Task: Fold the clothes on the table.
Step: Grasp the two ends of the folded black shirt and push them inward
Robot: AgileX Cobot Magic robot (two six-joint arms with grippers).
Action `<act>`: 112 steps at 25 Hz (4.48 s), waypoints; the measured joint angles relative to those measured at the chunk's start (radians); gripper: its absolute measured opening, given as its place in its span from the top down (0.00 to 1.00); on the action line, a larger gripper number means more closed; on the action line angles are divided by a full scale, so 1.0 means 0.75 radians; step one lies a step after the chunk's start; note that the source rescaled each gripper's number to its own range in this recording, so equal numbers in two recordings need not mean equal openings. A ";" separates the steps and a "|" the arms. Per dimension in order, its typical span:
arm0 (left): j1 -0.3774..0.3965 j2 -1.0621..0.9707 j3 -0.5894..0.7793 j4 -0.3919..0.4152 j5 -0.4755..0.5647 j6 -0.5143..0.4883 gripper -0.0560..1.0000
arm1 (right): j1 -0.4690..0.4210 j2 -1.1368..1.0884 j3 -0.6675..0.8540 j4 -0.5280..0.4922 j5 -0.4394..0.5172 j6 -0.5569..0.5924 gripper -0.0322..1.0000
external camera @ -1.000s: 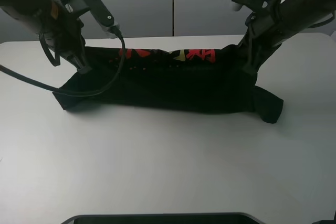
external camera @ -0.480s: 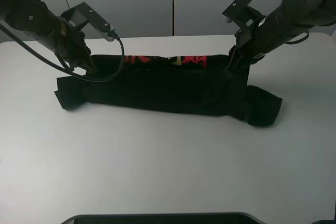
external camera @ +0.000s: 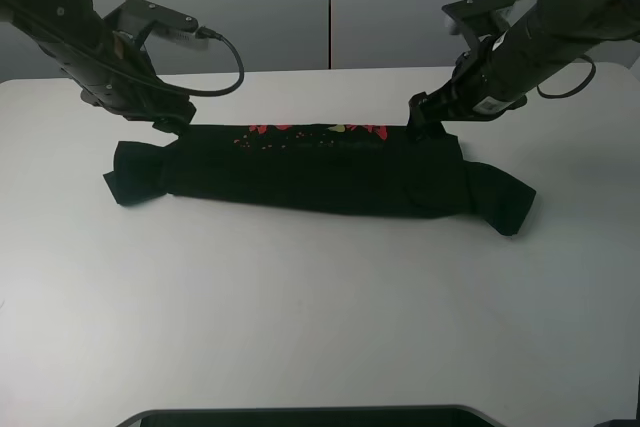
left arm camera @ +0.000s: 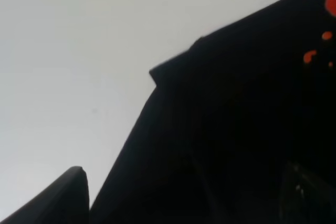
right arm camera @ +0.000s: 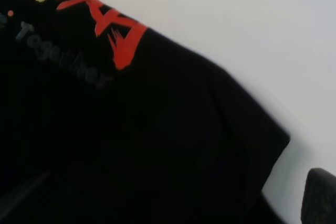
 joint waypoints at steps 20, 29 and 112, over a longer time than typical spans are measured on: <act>0.170 0.239 -0.120 -0.385 0.336 0.197 0.05 | 0.000 0.001 -0.189 -0.065 0.462 0.406 0.00; 0.200 0.296 -0.120 -0.411 0.257 0.205 0.05 | 0.000 0.007 -0.189 -0.071 0.496 0.481 0.00; 0.250 0.461 -0.357 -0.514 0.395 0.368 0.05 | 0.000 0.391 -0.202 -0.249 0.411 0.824 0.09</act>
